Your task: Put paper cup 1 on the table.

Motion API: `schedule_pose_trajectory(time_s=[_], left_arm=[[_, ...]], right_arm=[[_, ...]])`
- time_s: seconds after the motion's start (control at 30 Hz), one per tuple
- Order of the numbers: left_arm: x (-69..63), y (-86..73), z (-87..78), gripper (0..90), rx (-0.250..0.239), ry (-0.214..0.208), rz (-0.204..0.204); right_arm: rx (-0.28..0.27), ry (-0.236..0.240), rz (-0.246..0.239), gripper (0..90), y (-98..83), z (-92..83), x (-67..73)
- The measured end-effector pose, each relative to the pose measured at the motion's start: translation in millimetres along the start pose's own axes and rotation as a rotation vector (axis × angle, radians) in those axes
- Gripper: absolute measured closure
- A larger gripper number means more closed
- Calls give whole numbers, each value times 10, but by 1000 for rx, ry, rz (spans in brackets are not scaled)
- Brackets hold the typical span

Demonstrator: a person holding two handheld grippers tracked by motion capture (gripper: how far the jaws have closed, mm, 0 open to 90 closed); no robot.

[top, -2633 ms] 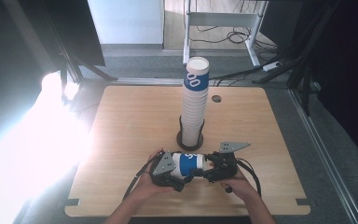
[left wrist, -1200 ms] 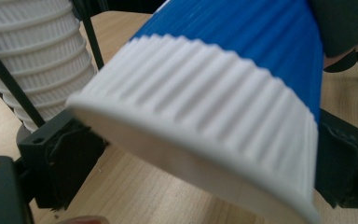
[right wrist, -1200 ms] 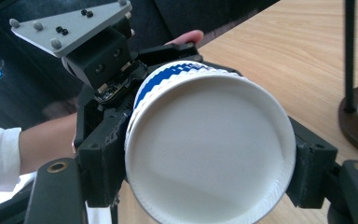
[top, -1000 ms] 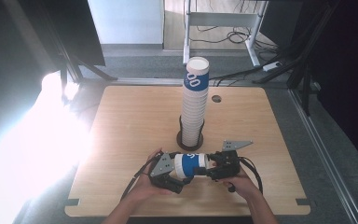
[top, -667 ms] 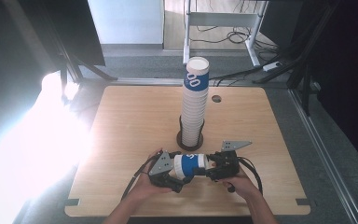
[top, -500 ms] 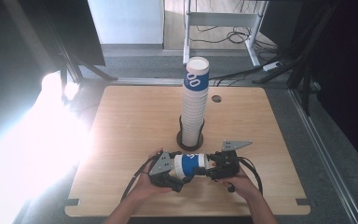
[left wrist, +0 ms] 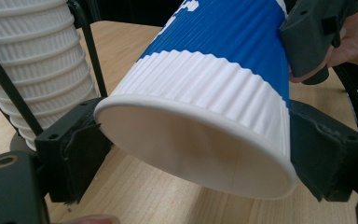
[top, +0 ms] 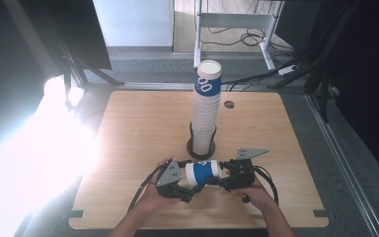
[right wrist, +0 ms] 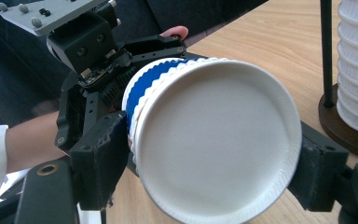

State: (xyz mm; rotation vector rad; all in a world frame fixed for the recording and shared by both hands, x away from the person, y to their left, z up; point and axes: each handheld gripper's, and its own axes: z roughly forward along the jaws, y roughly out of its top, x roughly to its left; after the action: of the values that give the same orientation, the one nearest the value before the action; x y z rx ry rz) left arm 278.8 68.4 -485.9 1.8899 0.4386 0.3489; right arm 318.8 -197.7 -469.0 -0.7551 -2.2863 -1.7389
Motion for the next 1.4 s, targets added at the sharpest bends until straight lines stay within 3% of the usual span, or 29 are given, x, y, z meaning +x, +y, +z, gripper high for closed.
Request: schedule_pose_trajectory(time_s=[0.27,0.63,1.0,1.4], left_arm=[[50,-7,-75,126,28,16,15],[144,6,-158,127,132,26,57],[132,35,-135,129,212,16,106],[130,77,-126,130,250,11,139]], right_arm=[[-9,-29,-11,186,27,-58,4],[10,-86,-79,172,145,-166,70],[147,-138,-214,176,306,-102,210],[224,-150,-266,183,423,-13,242]])
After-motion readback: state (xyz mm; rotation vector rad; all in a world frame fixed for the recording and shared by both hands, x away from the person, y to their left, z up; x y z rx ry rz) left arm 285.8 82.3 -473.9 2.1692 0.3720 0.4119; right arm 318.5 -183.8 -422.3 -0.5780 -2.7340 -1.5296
